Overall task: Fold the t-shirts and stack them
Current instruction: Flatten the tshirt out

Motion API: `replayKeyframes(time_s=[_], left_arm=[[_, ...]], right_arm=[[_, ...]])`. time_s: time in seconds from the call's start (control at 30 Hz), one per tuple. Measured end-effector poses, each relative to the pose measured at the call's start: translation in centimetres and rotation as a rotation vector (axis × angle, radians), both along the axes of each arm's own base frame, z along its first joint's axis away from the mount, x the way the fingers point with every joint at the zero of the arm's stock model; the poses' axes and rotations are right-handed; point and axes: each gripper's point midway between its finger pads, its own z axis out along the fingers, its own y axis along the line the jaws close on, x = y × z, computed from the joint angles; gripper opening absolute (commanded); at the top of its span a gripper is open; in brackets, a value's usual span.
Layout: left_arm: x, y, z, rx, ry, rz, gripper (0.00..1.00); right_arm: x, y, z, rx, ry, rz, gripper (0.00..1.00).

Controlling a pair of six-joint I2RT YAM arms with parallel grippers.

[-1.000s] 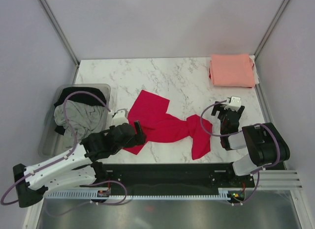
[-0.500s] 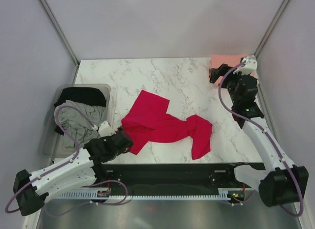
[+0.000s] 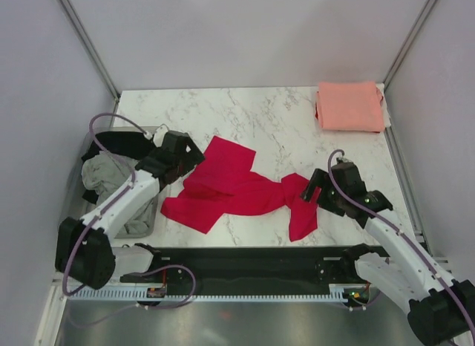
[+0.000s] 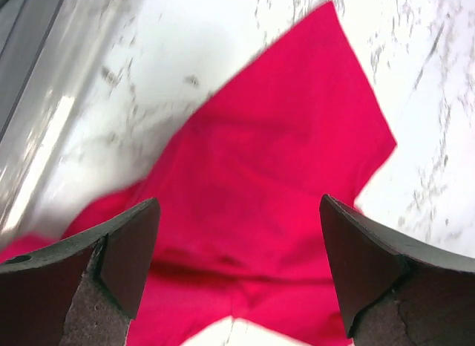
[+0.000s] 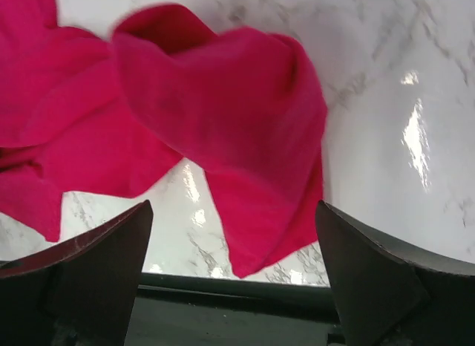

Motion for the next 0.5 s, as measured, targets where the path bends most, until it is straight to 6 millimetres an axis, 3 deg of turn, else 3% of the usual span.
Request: replayKeyframes(time_s=[0.13,0.27,0.5], left_arm=[[5.5,-1.3,-1.7,0.018,0.068,-0.068,0.94],[9.7,-3.8,-4.1,0.041,0.114,-0.167,0.93],[12.9,-4.9,-7.9,0.06,0.185,-0.225,0.92]], right_arm=[[-3.2,-1.2,-2.0,0.006,0.066,-0.063,0.98],[-5.2,-0.6,-3.0,0.044,0.105,-0.048,0.98],[-9.0,1.5,-5.2,0.083,0.206,0.049,0.94]])
